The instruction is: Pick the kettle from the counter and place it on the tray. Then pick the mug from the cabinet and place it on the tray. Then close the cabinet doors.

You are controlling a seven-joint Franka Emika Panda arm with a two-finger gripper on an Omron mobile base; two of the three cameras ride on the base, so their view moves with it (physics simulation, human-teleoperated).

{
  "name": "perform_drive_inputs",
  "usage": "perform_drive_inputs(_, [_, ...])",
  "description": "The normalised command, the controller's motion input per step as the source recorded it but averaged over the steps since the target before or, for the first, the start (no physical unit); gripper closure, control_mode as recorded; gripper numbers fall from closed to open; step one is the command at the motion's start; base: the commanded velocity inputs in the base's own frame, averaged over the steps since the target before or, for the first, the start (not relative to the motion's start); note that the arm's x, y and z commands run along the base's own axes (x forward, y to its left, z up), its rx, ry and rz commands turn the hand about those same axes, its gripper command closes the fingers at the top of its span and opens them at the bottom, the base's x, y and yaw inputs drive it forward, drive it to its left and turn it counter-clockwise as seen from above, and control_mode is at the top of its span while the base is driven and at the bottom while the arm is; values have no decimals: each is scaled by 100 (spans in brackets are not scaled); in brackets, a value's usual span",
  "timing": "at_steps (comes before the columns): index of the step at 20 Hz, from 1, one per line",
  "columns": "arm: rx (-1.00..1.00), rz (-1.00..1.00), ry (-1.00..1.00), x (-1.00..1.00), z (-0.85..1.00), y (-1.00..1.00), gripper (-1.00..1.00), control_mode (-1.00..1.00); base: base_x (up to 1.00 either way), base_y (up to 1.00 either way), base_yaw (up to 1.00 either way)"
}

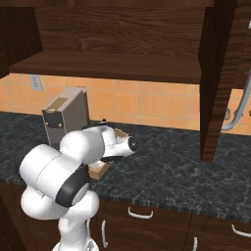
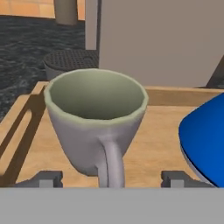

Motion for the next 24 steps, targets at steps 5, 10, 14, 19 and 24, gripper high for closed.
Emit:
perform_drive_inputs(5, [0,-3,-9,-44,38,-7,-100,-100,0,0,0])
perform_drive_inputs(10, [0,-7,-16,-50,71,-10,-100,-100,0,0,0])
perform_drive_inputs(14, [4,-13,-1,-32,88,-1,-100,-100,0,0,0])
perform_drive_inputs(19, [14,-22,4,-51,54,-7,-100,-100,0,0,0])
perform_drive_inputs(24, [10,-23,5,-37,10,-12,-100,-100,0,0,0])
